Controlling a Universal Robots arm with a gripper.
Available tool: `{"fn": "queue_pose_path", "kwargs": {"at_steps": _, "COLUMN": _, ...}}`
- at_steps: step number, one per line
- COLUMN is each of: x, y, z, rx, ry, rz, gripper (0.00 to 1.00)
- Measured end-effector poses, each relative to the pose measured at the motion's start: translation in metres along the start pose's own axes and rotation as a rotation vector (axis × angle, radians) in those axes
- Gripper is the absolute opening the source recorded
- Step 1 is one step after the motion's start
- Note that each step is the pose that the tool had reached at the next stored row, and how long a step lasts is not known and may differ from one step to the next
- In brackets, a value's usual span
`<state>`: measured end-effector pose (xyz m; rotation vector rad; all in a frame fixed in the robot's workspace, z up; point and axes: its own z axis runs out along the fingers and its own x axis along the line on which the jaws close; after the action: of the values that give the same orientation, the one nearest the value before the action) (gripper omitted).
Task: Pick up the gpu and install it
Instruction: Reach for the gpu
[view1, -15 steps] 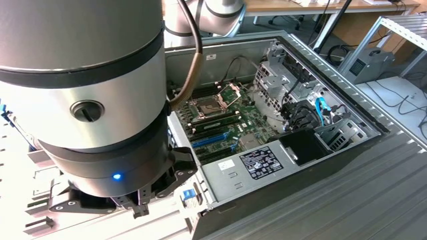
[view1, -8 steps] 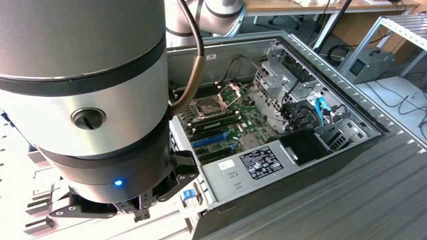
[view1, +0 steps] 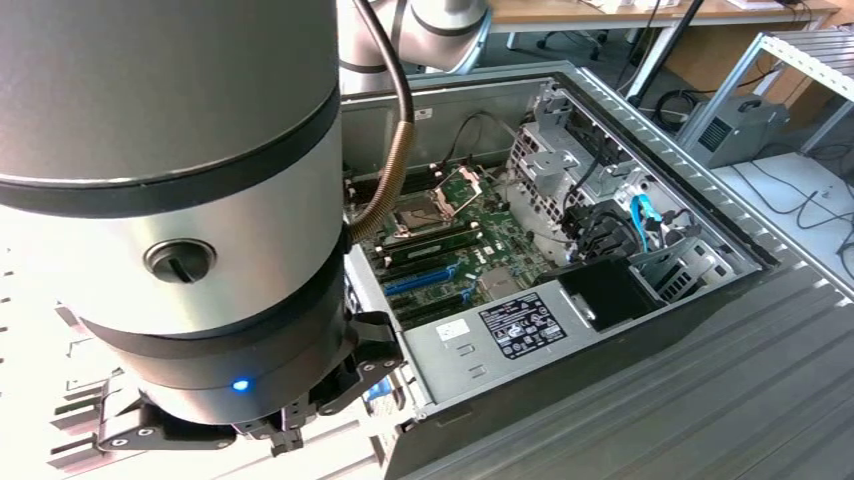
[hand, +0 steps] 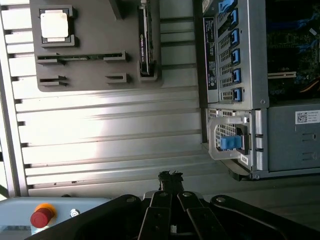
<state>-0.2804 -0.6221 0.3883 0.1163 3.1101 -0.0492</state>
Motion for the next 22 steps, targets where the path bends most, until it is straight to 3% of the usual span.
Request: {"fn": "queue_pose_path", "kwargs": {"at_steps": 22, "x": -0.001, "y": -0.0144, "z": 0.0007, "rx": 0.0094, "ry": -0.0008, "rz": 0.0, "gripper": 0.11}}
